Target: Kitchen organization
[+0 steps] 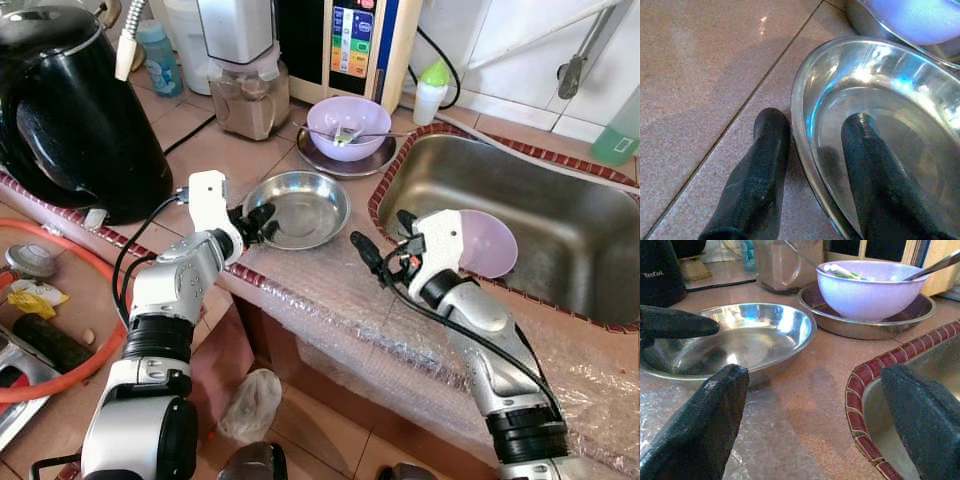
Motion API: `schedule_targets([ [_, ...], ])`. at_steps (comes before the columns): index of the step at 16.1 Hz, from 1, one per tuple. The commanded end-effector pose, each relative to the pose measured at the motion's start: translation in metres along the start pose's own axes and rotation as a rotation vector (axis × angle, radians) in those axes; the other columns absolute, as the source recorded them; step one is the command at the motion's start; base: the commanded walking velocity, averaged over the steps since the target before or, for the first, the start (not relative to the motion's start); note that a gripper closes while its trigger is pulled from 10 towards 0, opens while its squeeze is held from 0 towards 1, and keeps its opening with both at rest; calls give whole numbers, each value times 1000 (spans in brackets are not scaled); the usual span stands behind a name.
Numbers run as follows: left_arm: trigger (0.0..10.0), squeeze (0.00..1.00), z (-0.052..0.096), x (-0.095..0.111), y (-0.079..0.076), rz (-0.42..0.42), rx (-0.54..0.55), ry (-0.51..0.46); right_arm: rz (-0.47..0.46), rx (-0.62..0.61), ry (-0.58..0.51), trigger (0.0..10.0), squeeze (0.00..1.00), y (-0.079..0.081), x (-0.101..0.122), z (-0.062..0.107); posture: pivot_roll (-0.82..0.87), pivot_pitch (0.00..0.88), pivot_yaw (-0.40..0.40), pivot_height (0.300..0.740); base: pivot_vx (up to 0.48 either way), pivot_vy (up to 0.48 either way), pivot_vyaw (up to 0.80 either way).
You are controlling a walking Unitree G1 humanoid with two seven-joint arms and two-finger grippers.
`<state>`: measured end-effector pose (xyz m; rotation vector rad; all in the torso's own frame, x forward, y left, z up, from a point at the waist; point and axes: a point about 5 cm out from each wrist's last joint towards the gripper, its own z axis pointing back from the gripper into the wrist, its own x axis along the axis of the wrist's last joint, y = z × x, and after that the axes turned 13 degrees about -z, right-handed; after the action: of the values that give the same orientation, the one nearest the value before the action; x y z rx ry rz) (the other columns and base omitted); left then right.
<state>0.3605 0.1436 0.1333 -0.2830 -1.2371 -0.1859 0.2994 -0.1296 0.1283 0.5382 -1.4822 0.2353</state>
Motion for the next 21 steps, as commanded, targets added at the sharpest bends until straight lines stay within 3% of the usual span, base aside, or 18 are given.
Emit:
schedule_targets([
  [1,0,0,1,4,3,-18,18,-10,16,-17,8,10000,0,1,-1,-1,-4,56,45,740,0,0,0],
  [6,0,0,1,10,0,-15,16,-72,1,-31,-3,10000,0,2,0,-2,-3,55,46,740,0,0,0],
  [13,0,0,-2,0,-4,-26,-15,-5,-13,-64,-20,10000,0,-3,4,-4,-7,54,54,740,0,0,0],
  [14,0,0,-1,2,-3,-40,-1,-29,-33,-50,-15,10000,0,-2,3,-3,-7,54,54,740,0,0,0],
  [16,0,0,1,23,-2,-102,50,-195,-95,-11,-57,10000,0,0,11,-2,-7,52,52,740,0,0,0],
  [17,0,0,2,27,-3,-113,54,-231,-123,-3,-77,10000,0,0,14,-3,-7,52,52,740,0,0,0],
  [21,0,0,6,37,-18,-107,-15,-372,-186,25,-83,10000,0,7,14,-14,-3,47,44,740,0,0,0],
])
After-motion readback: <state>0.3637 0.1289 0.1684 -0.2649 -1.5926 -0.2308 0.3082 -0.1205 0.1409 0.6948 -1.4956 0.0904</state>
